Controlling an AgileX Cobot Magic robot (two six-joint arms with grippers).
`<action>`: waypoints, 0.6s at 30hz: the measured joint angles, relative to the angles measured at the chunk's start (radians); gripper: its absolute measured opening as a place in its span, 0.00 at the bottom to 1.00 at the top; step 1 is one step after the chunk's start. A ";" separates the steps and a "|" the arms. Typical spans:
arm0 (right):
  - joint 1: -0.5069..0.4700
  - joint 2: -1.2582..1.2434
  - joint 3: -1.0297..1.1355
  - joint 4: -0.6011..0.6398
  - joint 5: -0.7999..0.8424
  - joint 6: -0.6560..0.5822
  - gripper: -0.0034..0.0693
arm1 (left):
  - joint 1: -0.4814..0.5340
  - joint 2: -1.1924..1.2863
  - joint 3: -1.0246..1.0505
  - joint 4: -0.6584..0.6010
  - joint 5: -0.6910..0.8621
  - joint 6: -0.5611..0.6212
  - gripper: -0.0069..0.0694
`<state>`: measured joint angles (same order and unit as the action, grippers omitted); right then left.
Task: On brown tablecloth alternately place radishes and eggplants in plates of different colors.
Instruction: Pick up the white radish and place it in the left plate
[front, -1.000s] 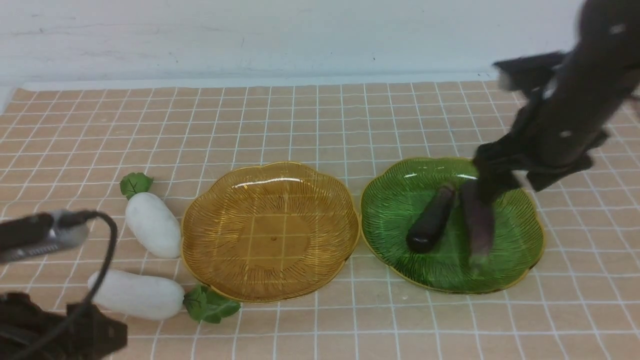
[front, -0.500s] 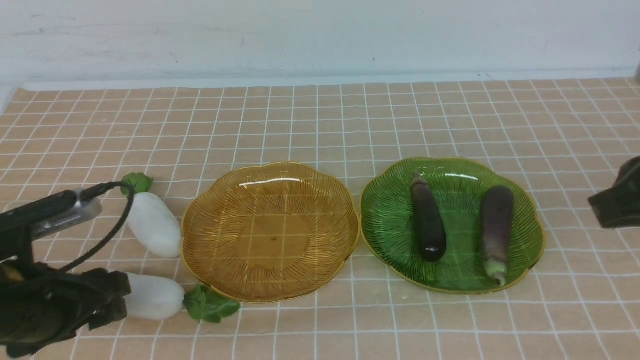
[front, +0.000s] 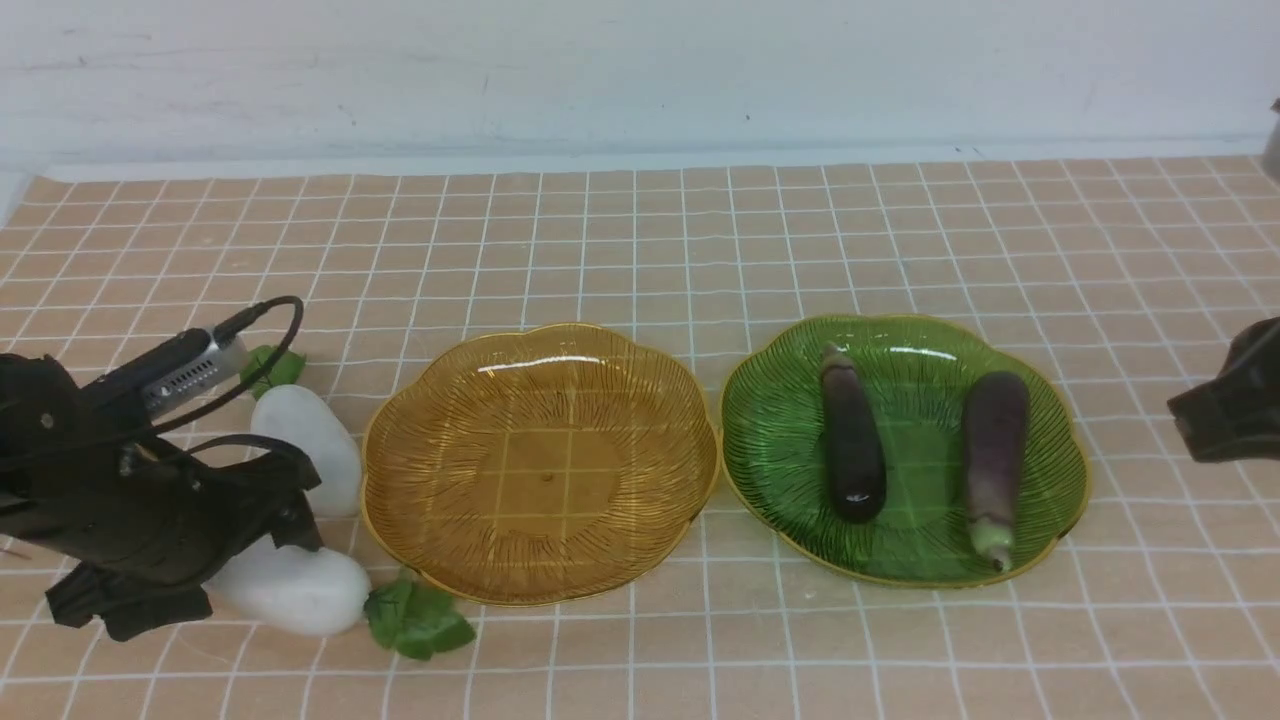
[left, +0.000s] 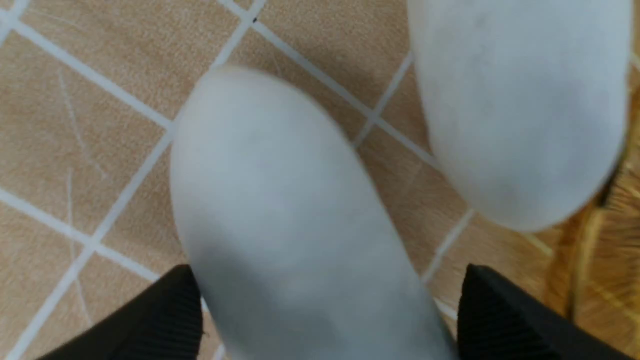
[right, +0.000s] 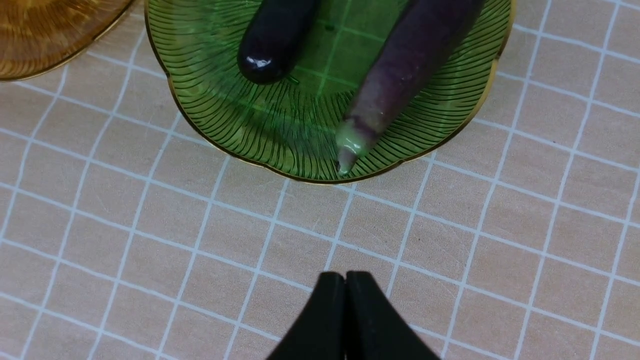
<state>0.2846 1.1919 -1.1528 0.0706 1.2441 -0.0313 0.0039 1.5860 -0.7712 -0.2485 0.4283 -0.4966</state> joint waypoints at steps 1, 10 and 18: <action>0.000 0.000 0.000 0.000 0.000 0.000 0.03 | 0.000 0.008 0.000 0.000 -0.008 -0.002 0.92; 0.000 0.002 0.000 0.000 0.000 -0.008 0.03 | 0.000 0.043 -0.047 0.000 0.103 0.038 0.64; 0.000 0.002 0.000 0.010 -0.006 -0.008 0.03 | -0.052 -0.039 -0.263 -0.086 0.300 0.208 0.59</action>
<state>0.2846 1.1938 -1.1528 0.0808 1.2385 -0.0396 -0.0483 1.5473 -1.0347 -0.3345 0.7281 -0.2881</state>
